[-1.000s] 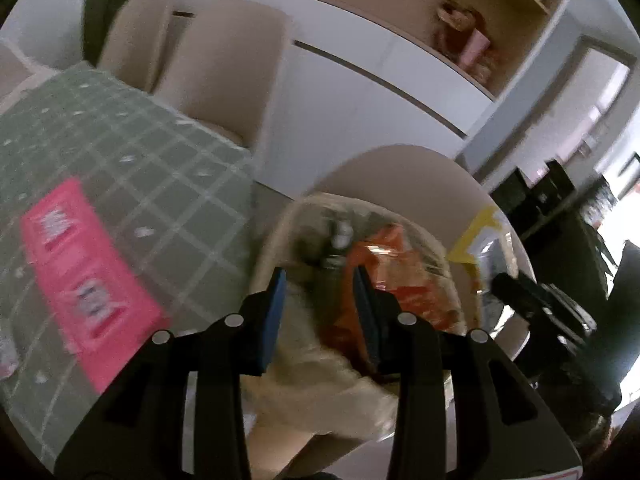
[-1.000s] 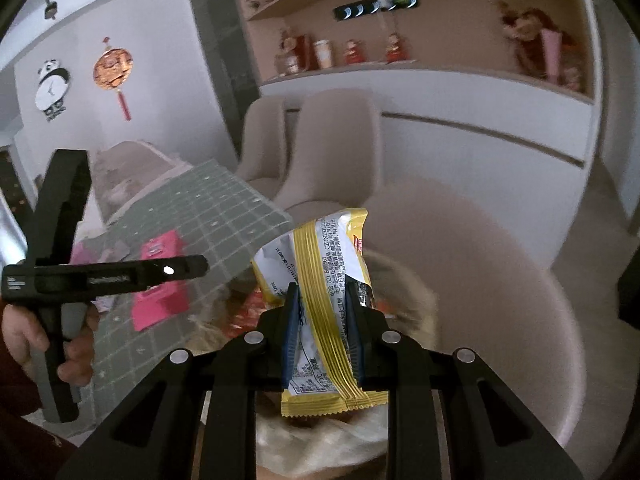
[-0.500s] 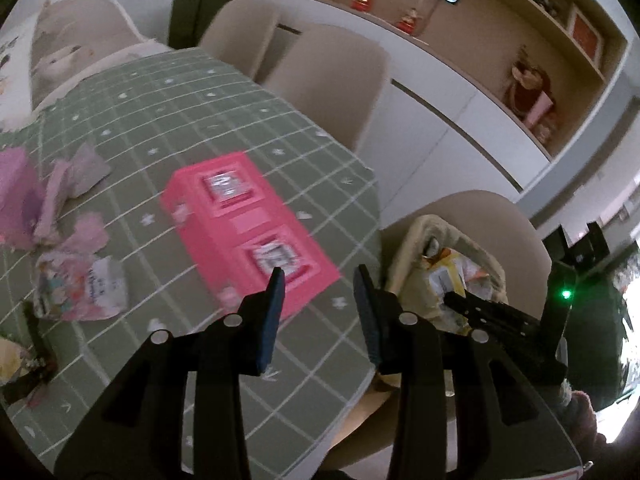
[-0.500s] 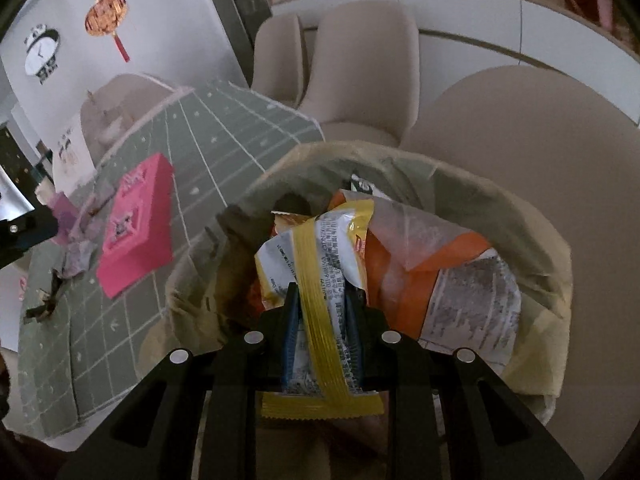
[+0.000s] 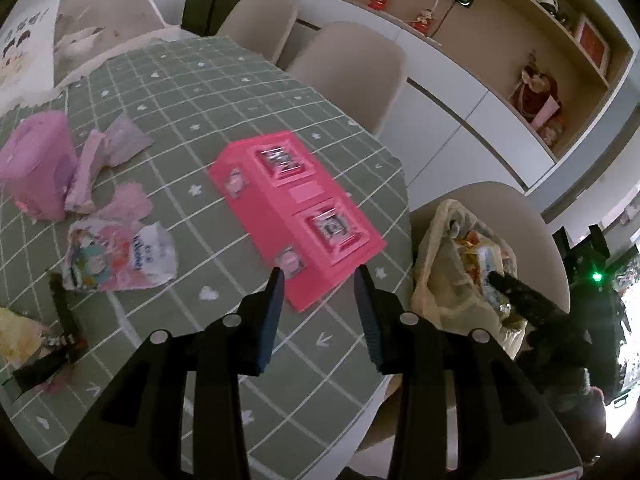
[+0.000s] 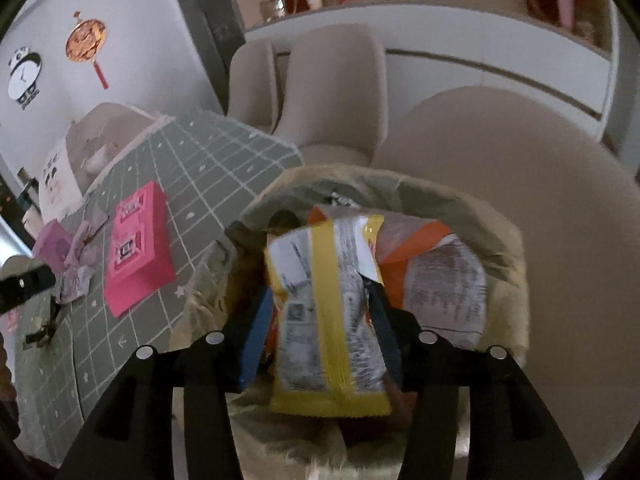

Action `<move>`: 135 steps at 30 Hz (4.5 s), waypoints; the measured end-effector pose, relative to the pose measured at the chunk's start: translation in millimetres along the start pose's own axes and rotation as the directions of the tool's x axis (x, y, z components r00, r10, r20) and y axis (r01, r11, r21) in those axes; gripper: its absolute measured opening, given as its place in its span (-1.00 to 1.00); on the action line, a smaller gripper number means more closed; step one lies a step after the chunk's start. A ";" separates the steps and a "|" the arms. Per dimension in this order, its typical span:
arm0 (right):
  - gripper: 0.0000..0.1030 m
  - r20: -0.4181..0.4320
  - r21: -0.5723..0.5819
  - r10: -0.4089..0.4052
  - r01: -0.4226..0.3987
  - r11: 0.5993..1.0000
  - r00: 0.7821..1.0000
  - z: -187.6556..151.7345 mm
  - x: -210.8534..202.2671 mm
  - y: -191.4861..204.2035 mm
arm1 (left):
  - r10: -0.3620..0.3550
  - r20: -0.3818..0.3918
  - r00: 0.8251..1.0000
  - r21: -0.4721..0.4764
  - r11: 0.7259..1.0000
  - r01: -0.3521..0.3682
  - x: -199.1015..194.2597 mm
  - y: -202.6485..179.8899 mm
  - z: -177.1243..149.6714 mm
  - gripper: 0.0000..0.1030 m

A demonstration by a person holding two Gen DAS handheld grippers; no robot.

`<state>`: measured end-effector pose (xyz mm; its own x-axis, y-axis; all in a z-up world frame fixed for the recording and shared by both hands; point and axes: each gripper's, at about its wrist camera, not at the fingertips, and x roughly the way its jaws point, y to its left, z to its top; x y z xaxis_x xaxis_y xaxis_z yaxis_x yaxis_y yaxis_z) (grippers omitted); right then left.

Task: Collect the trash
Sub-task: 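Lower the yellow wrapper with the right tool into the bin and open, then move both tools back to the table and grasp the black-and-white strip with the left tool, then grasp the yellow-and-pink snack bag with the right tool while the left tool holds the strip, then carry the strip with the left tool into the bin and release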

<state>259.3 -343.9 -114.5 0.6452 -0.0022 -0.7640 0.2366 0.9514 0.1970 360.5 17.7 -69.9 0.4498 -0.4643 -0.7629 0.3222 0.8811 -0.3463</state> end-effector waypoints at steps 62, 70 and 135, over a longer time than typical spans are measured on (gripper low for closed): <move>-0.08 -0.095 -0.301 0.302 -0.317 0.900 0.949 -32.2 -10.4 208.2 | 0.131 -0.046 0.990 -0.110 0.985 -0.135 -77.4 174.0 -69.9 -0.76; -0.08 -0.169 -0.357 0.357 -0.394 0.847 0.919 -44.6 2.8 241.4 | 0.138 0.079 0.987 -0.333 0.937 -0.104 -136.2 209.5 -85.7 -0.76; -0.89 -0.124 -0.574 0.336 -0.344 0.744 0.934 -58.4 -44.4 353.1 | 0.066 0.128 0.990 -0.215 0.976 -0.037 -164.9 200.6 -83.0 -0.75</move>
<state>271.8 10.1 -46.9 0.5916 0.3555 -0.7237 -0.4625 0.8848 0.0565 281.8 278.5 -58.9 0.5734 -0.4128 -0.7077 0.1185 0.8965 -0.4268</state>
